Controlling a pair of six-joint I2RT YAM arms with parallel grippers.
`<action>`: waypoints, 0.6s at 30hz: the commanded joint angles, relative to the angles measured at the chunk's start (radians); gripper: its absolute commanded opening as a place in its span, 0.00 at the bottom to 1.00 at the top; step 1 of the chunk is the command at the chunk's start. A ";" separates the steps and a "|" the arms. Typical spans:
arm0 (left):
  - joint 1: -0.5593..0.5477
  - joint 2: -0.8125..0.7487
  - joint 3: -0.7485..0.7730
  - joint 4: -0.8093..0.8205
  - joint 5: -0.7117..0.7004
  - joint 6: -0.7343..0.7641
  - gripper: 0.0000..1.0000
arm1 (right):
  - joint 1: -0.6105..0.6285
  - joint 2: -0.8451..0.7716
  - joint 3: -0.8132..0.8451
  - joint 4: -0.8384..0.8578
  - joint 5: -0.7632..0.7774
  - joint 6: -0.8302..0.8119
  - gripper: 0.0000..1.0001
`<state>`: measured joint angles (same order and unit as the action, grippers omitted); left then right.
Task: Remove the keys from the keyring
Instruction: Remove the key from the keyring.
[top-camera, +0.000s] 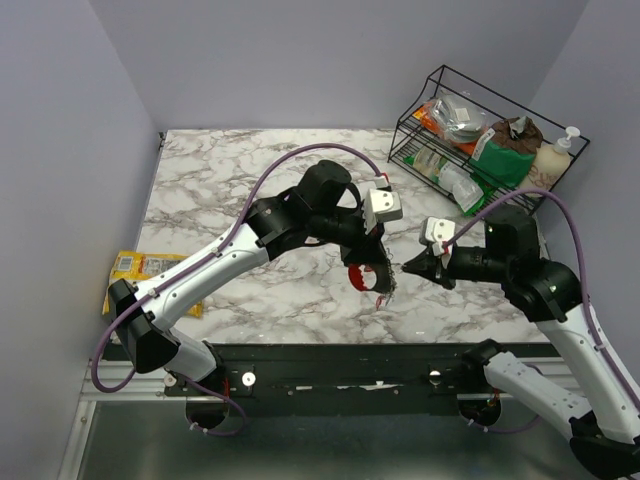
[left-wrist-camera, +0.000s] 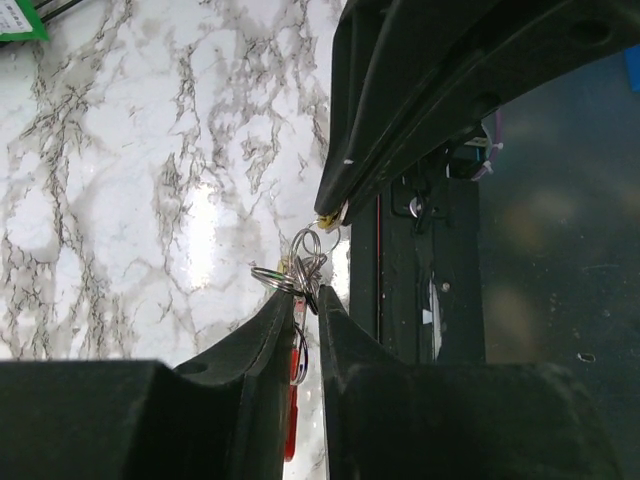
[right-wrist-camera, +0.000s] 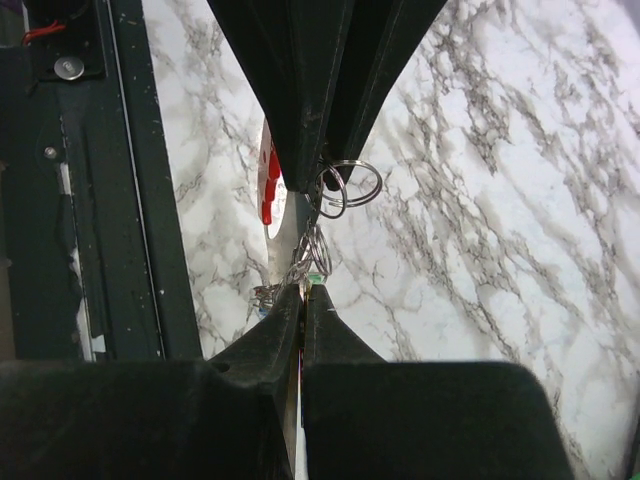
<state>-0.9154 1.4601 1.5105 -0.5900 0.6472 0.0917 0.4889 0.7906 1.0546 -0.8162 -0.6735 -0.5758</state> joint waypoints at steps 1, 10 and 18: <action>0.003 -0.017 0.001 0.019 -0.014 -0.001 0.24 | -0.004 -0.036 0.060 0.000 0.026 0.002 0.01; 0.003 -0.001 0.005 0.015 -0.020 0.002 0.58 | -0.004 -0.033 0.111 -0.038 -0.015 -0.002 0.01; 0.003 -0.014 0.030 -0.005 0.055 0.006 0.71 | -0.004 -0.019 0.088 -0.031 -0.018 -0.004 0.01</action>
<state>-0.9154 1.4605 1.5105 -0.5846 0.6407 0.0925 0.4889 0.7696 1.1339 -0.8612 -0.6693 -0.5770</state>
